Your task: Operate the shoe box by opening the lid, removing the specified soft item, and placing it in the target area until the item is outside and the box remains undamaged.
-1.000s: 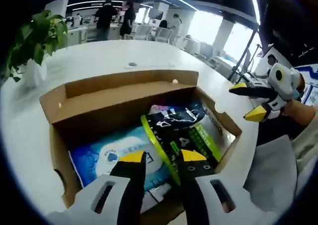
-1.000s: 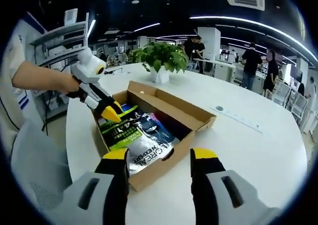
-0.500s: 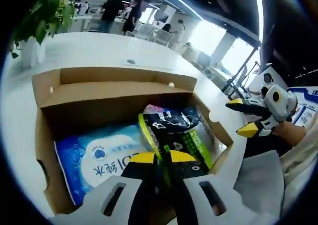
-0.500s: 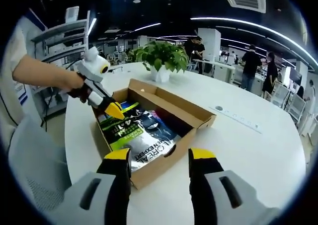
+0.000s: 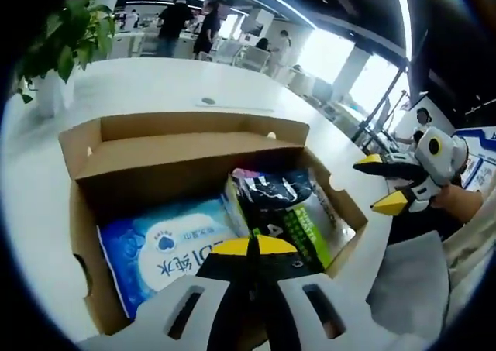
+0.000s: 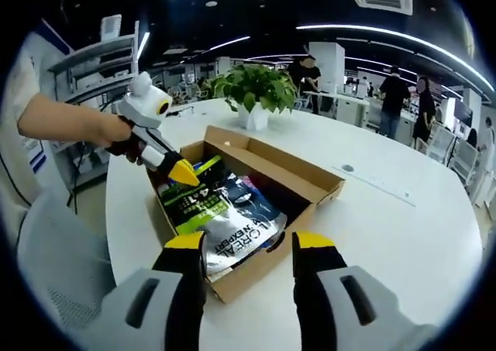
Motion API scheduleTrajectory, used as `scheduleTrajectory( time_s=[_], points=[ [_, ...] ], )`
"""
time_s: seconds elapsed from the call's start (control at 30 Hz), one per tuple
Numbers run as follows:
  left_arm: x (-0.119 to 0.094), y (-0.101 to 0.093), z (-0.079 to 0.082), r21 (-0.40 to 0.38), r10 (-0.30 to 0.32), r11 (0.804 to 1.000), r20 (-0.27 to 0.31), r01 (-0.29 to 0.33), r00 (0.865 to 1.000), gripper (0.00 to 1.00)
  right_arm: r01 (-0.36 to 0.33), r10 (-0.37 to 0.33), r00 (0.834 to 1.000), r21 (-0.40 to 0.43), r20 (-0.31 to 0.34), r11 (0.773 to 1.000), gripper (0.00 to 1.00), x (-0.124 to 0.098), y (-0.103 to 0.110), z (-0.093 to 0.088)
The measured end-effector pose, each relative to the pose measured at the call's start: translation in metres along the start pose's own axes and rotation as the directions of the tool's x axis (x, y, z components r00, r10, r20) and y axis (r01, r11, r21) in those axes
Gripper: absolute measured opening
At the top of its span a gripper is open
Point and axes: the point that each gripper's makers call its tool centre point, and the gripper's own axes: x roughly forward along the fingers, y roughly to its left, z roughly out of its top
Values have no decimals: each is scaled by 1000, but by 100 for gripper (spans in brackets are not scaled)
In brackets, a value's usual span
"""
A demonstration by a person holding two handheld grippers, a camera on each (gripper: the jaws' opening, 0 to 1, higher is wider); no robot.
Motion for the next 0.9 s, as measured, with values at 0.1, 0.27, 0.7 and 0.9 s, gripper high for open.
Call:
scheduleTrajectory(
  time_s=[0.1,0.27,0.7,0.9],
  points=[
    [-5,7,0,-8,19,1000,6,-19,1000,0,-11,11,1000,35,2,999,37,3,2,3],
    [-13,15,1,-7,40,999,11,-40,999,0,-33,33,999,40,-6,999,36,11,10,6],
    [-21,31,4,11,91,996,11,-91,996,0,-85,90,994,74,-70,994,32,39,29,4],
    [-23,37,3,16,105,994,11,-105,994,0,-106,120,987,122,-110,987,29,48,38,-5]
  ],
)
